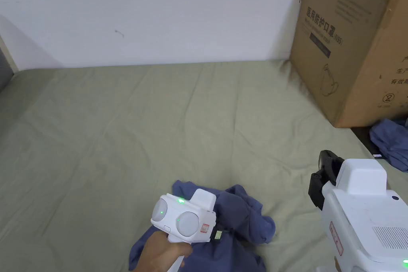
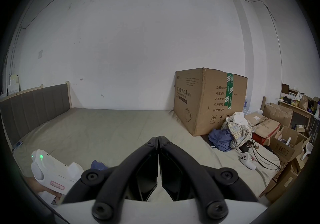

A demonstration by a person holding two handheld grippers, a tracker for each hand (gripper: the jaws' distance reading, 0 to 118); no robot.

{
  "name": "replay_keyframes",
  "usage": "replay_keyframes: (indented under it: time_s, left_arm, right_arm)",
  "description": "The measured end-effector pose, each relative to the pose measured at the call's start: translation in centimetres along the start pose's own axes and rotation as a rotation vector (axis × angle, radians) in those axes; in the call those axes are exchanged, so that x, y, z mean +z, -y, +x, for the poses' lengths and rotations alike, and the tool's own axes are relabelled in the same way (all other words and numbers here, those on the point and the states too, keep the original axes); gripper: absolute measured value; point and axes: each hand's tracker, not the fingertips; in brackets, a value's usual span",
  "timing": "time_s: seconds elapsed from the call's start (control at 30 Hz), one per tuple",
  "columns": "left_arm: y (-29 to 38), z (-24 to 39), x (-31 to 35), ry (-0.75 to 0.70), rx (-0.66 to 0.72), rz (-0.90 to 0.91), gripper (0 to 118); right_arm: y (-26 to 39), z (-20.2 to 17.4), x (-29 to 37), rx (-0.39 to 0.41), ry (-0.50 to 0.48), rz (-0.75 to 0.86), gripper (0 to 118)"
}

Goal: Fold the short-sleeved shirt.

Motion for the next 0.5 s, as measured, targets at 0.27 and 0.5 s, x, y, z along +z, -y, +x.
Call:
replay_keyframes:
  time_s: [0.27, 0.5]
  left_arm:
    - [-2.1, -0.9, 9.7, -0.055, 0.122, 0.308, 106]
    - [-2.5, -2.3, 19.3, -0.216, 0.117, 0.644, 106]
  right_arm:
    - [-1.4, -0.5, 0.6, -0.002, 0.0, 0.031, 0]
    - [-2.9, -1.1, 1.4, -0.003, -0.012, 0.072, 0]
